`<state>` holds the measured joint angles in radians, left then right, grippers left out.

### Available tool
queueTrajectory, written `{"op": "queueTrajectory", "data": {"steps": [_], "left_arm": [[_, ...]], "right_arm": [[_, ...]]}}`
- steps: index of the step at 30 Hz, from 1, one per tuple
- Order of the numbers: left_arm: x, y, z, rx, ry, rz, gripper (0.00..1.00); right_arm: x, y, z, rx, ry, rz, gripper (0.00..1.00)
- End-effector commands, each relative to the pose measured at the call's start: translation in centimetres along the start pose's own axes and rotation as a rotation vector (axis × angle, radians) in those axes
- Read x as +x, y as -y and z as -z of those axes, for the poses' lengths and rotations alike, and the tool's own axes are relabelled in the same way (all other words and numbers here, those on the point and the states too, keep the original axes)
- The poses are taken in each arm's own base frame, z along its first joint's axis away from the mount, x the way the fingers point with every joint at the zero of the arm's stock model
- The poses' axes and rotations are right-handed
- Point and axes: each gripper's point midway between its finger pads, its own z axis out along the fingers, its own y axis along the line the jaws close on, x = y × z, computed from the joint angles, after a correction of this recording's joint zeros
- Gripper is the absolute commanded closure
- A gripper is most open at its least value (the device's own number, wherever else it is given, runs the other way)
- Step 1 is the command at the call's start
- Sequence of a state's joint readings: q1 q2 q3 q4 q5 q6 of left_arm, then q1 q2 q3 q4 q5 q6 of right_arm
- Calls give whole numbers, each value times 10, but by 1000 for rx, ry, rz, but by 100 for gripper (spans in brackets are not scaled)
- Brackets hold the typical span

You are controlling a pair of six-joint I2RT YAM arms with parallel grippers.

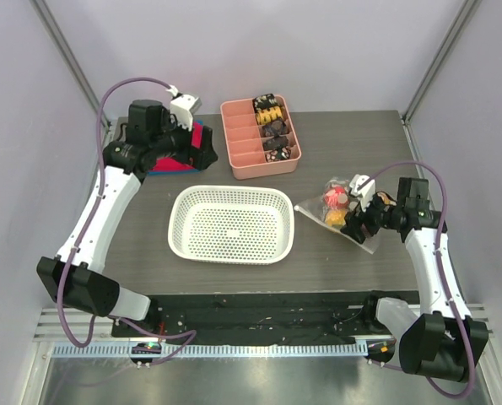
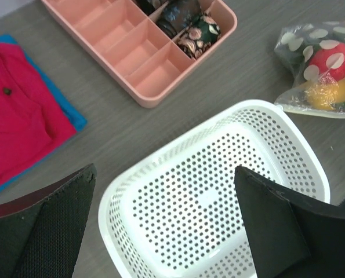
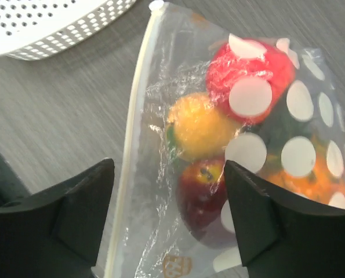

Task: Place the food in the zip-top bag and seal the zipper
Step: Place the zipper food storage bag at the center of the board, then reset both arms

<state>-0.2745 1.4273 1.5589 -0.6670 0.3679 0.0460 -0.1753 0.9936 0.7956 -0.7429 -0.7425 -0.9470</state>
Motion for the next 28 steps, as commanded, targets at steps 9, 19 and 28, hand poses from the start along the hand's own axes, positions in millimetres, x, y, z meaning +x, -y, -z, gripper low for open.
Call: {"op": "queueTrajectory", "data": {"steps": [9,19,28], "left_arm": [[44,-24,52,33,-167,281,0],[132,-64,94,-190,-352,258,0],[138,-66,107,-248,-331,181,0]], "right_arm": [[-120,18,57,119,259,-392,2],[-73,58,53,385,104,-636,1],[-61,47,51,379,84,-626,0]]}}
